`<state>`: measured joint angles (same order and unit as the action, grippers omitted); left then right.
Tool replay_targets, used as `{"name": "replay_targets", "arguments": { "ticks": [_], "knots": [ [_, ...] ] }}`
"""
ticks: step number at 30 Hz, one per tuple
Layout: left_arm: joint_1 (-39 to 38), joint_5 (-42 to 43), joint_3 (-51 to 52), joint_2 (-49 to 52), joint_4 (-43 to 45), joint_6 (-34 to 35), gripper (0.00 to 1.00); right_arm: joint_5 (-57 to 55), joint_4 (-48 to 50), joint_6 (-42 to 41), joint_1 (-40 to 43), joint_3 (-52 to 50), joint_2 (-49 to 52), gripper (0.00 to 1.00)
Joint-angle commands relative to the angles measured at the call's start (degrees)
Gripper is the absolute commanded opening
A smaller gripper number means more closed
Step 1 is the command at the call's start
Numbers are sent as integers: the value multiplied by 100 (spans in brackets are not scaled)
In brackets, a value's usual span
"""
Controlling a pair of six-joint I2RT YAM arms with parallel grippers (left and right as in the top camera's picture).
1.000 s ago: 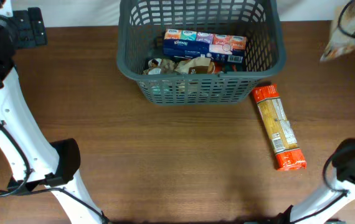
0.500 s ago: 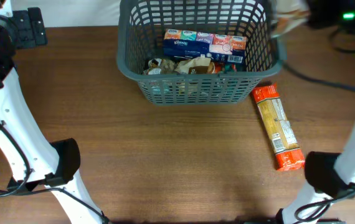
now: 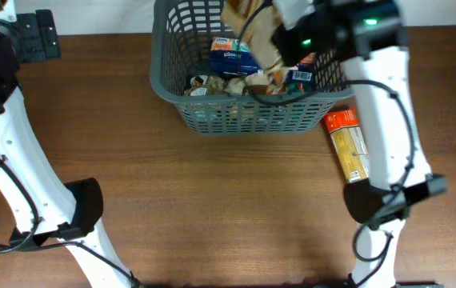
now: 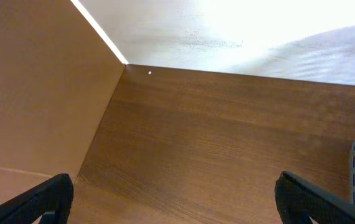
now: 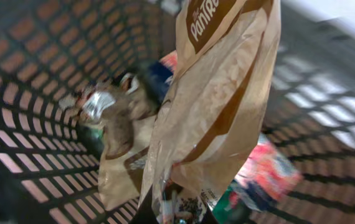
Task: Pack container
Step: 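Carry the rice bag left with the right gripper and drop into basket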
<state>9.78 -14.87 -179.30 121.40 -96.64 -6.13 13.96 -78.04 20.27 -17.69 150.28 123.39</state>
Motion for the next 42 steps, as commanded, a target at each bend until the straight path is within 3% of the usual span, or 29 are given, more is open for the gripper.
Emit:
{"name": "replay_targets", "arguments": {
  "ticks": [1,8,11,15,21,28,33,38,42],
  "knots": [
    [13,-39,13,-46,-2,94,99,-52,85,201,-190,-22,55,4],
    [13,-39,13,-46,-2,94,99,-122,83,173,-96,-195,404,4],
    [13,-39,13,-46,-2,94,99,-398,94,-61,-15,-195,448,32],
    [13,-39,13,-46,-2,94,99,-505,79,-157,48,-195,448,53],
    [13,-39,13,-46,-2,94,99,-629,26,-555,46,-66,291,53],
    [13,-42,13,-46,-2,94,99,-2236,-151,-951,52,382,-468,56],
    [13,-42,13,-46,-2,94,99,-2780,-289,-1032,175,391,-1102,59],
    [13,-42,13,-46,-2,94,99,-2728,-531,-1333,885,278,-1569,60],
    [13,-39,13,-46,-2,94,99,-2343,-271,-1331,1803,-494,-2146,63]
  ]
}}
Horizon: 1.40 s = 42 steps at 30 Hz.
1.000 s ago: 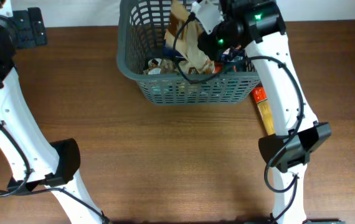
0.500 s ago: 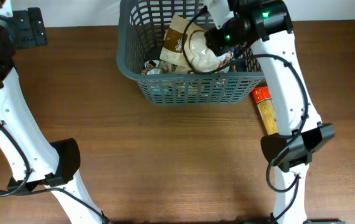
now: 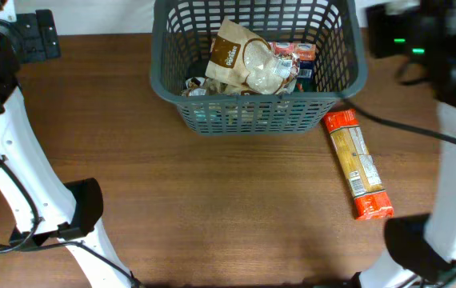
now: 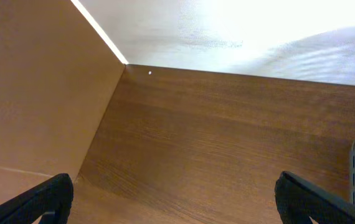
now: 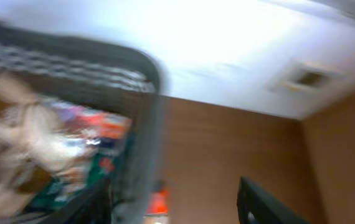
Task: Pack container
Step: 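Carry the rice bag left with the right gripper and drop into basket, then lower the right gripper onto the spaghetti pack and grasp it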
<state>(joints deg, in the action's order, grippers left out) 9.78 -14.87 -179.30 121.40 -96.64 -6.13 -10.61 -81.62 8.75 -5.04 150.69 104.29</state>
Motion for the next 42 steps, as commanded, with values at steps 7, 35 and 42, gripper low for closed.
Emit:
{"name": "replay_targets", "arguments": {
  "ticks": [7,35,42],
  "knots": [
    [13,-42,13,-46,-2,94,99,903,1635,-177,2249,-4046,-2079,76],
    [13,-42,13,-46,-2,94,99,1062,2006,1373,1576,-7980,-538,89],
    [13,-39,13,-46,-2,94,99,990,2124,1329,1469,-7982,44,89]
  ]
}}
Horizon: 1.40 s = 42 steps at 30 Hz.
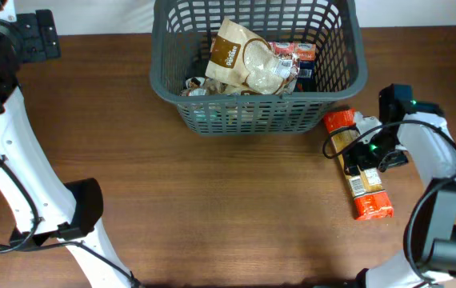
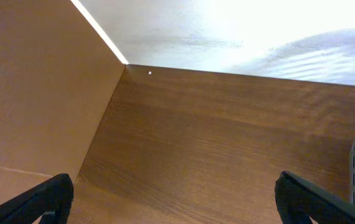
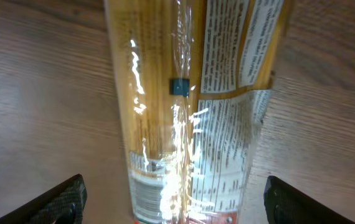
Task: Pack container
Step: 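Lower the right gripper onto the spaghetti pack and grasp it, then lift the spaghetti pack with the right gripper and release into basket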
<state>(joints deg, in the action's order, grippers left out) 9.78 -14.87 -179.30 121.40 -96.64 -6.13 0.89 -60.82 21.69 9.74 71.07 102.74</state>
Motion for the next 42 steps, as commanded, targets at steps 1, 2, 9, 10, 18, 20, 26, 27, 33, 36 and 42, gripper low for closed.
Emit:
{"name": "replay_targets", "arguments": {
  "ticks": [1,2,9,10,18,20,26,27,33,36,42],
  "knots": [
    [13,-39,13,-46,-2,94,99,-162,63,35,-9,-20,269,88],
    [13,-42,13,-46,-2,94,99,-157,83,35,-9,-20,326,87],
    [13,-39,13,-46,-2,94,99,-142,212,-17,-9,-42,623,86],
    [13,-39,13,-46,-2,94,99,-168,214,-83,-9,-42,654,85],
    [13,-42,13,-46,-2,96,99,-181,398,-118,0,-153,859,75],
    [13,-39,13,-46,-2,94,99,-227,483,-122,2,-280,872,74],
    [13,-42,13,-46,-2,94,99,-415,671,-605,7,-417,918,41],
    [13,-39,13,-46,-2,94,99,-380,675,-616,13,-415,918,31],
    [13,-42,13,-46,-2,94,99,-42,710,-968,219,-304,918,24],
    [13,-39,13,-46,-2,94,99,120,699,-1397,457,-153,918,17],
    [13,-39,13,-46,-2,96,99,350,645,-2656,1040,83,916,11]
  ]
}}
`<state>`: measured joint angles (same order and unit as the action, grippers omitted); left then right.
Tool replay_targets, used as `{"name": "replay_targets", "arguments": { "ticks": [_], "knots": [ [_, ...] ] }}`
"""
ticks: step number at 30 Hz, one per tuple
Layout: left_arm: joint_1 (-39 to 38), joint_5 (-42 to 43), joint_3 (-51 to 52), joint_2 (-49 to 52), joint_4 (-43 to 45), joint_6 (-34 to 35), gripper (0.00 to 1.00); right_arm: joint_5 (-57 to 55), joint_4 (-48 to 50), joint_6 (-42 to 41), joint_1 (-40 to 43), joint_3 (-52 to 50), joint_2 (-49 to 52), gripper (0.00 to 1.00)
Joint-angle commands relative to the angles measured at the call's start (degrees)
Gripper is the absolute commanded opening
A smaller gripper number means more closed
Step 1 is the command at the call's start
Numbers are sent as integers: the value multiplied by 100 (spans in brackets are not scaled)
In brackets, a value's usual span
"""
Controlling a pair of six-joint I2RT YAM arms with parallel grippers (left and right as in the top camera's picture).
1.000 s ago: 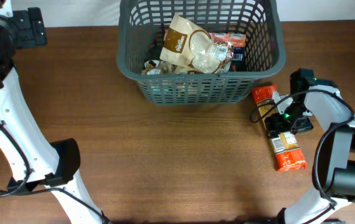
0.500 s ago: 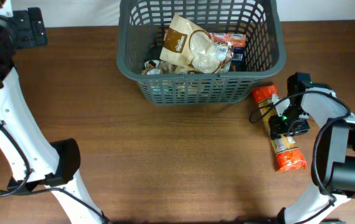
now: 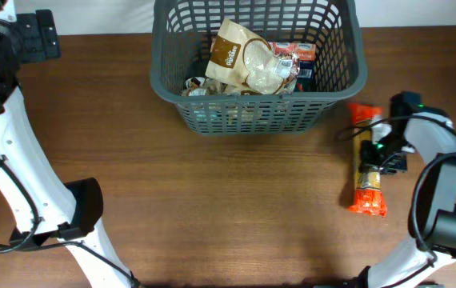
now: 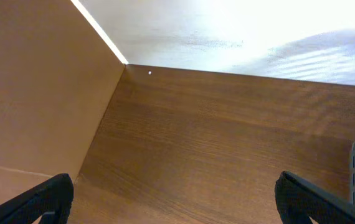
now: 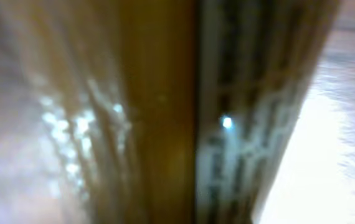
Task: Pack container
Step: 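Lift the spaghetti pack with the right gripper and release into basket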
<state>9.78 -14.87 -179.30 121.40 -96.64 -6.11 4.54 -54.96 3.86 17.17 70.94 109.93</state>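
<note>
A grey plastic basket (image 3: 358, 74) stands at the table's far middle, holding a brown paper bag (image 3: 233, 54) and several small packets. Right of it a long spaghetti pack (image 3: 370, 178) with red ends lies nearly straight front to back. My right gripper (image 3: 382, 152) sits at the pack's middle and appears shut on it. The pack (image 5: 165, 112) fills the right wrist view as a blur, and the fingers are hidden there. My left gripper (image 4: 177, 208) is open over bare table at the far left, with nothing between its fingers.
A corner of the basket shows at the right edge of the left wrist view. A brown side wall (image 4: 34, 93) rises left of that gripper. Bare wood (image 3: 228, 208) spreads in front of the basket.
The spaghetti pack has turned from a slant to nearly straight, its far end shifted right, and it looks narrower. My right gripper has come down close onto its middle. The left arm is unchanged.
My right gripper held the brown bag over the basket. Then the bag lay in the basket and the gripper was off to the right. Then it hovered open over the spaghetti pack on the table, and now it grips the pack's middle.
</note>
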Motion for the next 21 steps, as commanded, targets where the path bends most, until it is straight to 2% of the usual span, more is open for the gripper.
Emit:
{"name": "replay_targets", "arguments": {
  "ticks": [1,4,9,12,18,21],
  "knots": [
    [13,-42,13,-46,-2,92,99,2,31,-935,361,140,197,10],
    [13,-39,13,-46,-2,92,99,66,-181,-925,442,437,186,11],
    [13,-42,13,-46,-2,92,99,315,-951,-929,422,1812,85,9],
    [13,-42,13,-46,-2,92,99,387,-1613,-927,382,3110,66,4],
    [13,-42,13,-46,-2,92,99,391,-2752,-890,133,5967,63,4],
    [13,-39,13,-46,-2,94,99,389,-3077,-621,-190,7296,63,4]
  ]
}}
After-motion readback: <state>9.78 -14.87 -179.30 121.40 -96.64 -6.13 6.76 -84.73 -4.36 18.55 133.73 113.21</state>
